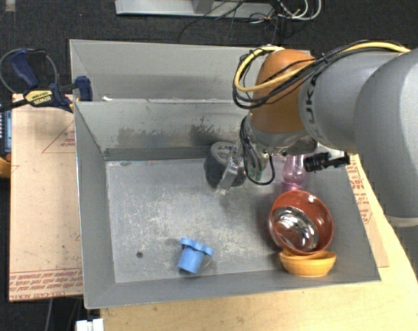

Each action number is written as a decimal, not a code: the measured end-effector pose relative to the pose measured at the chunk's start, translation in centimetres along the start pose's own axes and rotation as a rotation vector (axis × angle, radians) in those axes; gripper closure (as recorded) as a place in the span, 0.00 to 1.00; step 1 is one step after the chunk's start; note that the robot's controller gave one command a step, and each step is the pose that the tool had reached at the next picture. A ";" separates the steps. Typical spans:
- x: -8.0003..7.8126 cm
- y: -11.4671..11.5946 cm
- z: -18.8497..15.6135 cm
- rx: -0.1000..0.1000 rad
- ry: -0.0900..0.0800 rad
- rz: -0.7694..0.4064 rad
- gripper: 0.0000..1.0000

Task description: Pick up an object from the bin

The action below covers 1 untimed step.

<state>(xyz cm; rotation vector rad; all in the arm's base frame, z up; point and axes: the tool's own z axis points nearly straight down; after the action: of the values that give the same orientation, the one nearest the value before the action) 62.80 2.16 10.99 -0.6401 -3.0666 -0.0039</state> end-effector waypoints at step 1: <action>0.1 0.0 -1.4 0.001 0.003 -0.001 1.00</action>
Offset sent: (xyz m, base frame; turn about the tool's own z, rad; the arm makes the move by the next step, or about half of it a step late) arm -0.0003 -0.0001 0.0572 -0.0006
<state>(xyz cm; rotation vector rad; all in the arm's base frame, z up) 62.72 2.17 12.34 -0.6377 -3.0641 -0.0039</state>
